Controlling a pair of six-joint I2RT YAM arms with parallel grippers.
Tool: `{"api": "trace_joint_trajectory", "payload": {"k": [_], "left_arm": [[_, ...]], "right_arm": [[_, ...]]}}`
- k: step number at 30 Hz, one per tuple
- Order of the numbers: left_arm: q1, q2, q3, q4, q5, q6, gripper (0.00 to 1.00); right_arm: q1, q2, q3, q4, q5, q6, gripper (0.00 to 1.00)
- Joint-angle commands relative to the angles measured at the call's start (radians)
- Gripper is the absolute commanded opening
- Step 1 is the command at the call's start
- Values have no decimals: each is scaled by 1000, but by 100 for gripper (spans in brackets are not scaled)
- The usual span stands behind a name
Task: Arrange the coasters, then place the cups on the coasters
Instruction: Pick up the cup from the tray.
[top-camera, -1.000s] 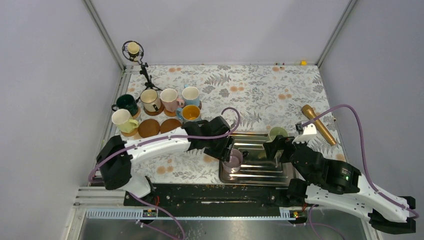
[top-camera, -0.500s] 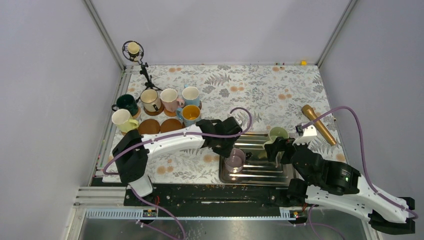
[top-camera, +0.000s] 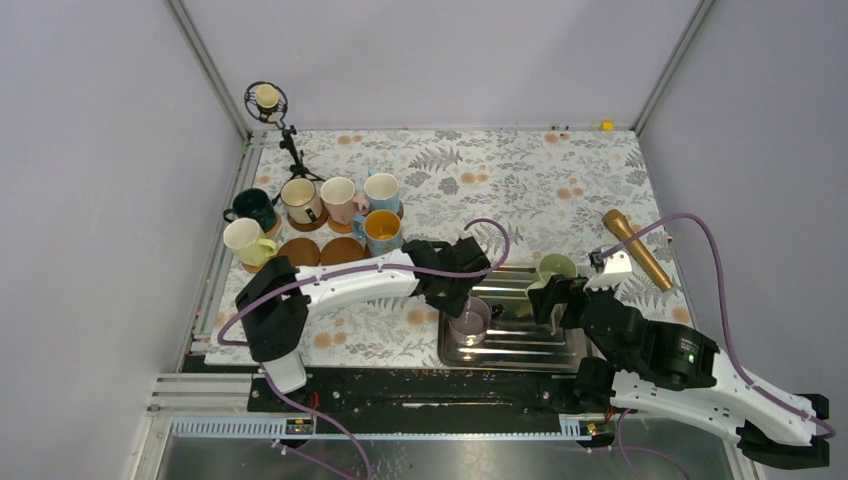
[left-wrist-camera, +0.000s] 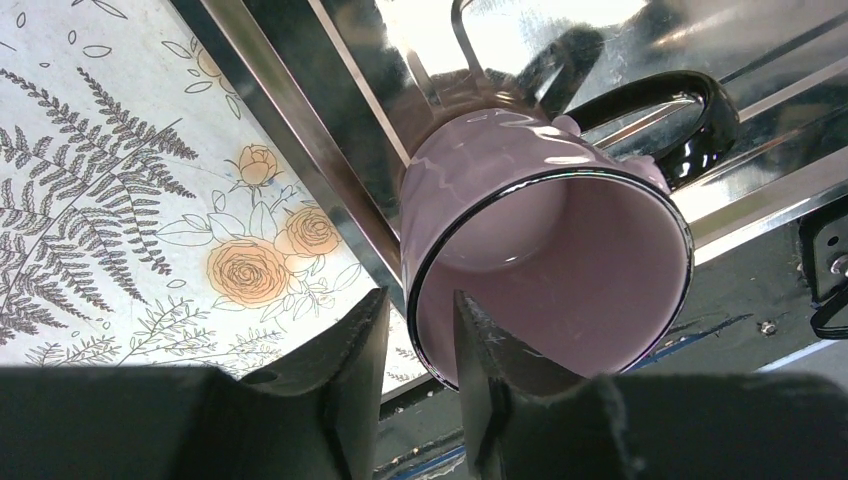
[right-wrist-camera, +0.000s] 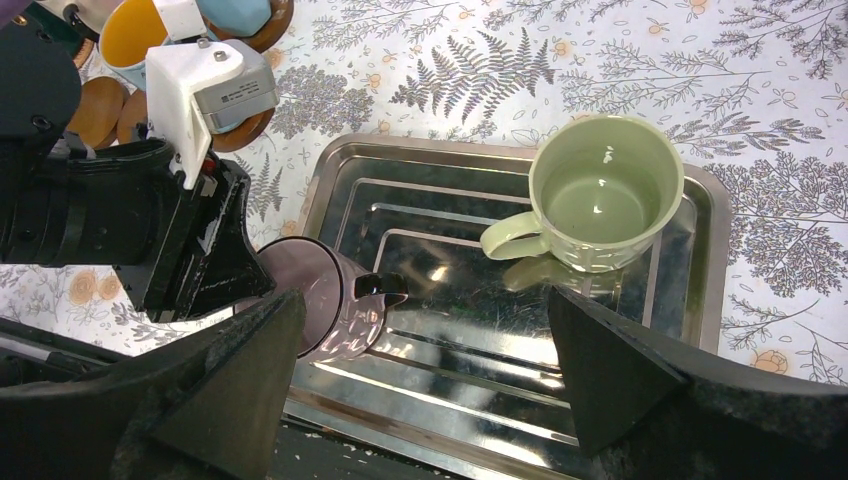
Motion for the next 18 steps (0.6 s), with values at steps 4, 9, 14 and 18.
{"api": "trace_joint_trajectory", "payload": {"k": [4, 9, 14, 18], "left_arm": [[-6, 2, 59, 0, -26, -2, 20], [-6, -44, 74, -19, -20, -13, 0], [-7, -133, 77, -19, -10, -23, 0], [-5, -209, 105, -72, -64, -28, 0]], "right_arm": [[6, -15, -5, 20, 63, -2, 100], [6, -13, -8, 20, 68, -1, 99], [7, -5, -21, 40, 61, -2, 99], [6, 2, -16, 40, 51, -9, 99]]}}
